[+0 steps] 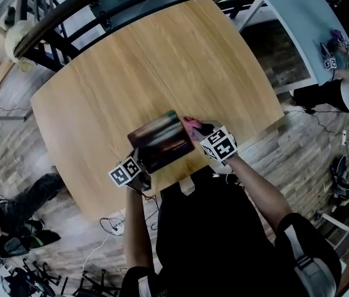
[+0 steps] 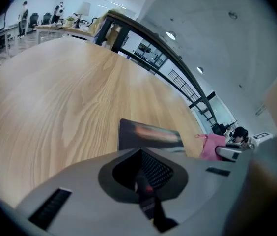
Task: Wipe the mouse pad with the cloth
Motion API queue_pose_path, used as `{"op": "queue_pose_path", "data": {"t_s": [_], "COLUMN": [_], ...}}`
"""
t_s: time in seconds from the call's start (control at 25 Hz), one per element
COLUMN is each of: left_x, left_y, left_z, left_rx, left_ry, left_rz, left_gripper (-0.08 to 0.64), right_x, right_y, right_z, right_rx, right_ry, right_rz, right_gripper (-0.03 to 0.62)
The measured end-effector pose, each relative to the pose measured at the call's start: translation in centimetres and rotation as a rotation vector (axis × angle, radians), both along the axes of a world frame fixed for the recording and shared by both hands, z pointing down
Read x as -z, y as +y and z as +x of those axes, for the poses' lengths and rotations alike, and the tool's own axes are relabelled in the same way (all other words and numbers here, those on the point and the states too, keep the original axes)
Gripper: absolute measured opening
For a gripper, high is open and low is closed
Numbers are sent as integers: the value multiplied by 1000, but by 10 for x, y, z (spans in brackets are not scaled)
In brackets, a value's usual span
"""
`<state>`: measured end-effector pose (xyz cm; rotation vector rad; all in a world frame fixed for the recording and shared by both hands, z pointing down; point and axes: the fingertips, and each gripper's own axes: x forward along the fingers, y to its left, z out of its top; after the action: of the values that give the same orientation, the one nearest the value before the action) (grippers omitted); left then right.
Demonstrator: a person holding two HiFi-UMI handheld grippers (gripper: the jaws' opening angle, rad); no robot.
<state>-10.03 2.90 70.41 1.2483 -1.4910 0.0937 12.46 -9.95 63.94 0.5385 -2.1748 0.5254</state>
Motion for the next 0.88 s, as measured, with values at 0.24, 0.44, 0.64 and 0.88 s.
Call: {"op": "queue_pose_path", "data": {"t_s": [0.24,0.44,0.64,0.88], "left_x": [66,140,226,298], "left_y": [-1,-2,3,22], "left_z": [1,-4,-13,-12], "left_rx": [46,93,92,132], "left_ry": [-64,-213,-488,-714], "left_rz": [164,328,496,639], "left_gripper": [23,23,23,23], "right_x": [49,102,166,221], "right_y": [-14,-18,-8,24], "right_z": [-14,-37,-64,-78], "right_rx": [-64,-88,-63,-50], "right_ry": [-128,-267,-413,-550], "right_rz": [71,153,254,356], "right_gripper": [67,67,67,67]}}
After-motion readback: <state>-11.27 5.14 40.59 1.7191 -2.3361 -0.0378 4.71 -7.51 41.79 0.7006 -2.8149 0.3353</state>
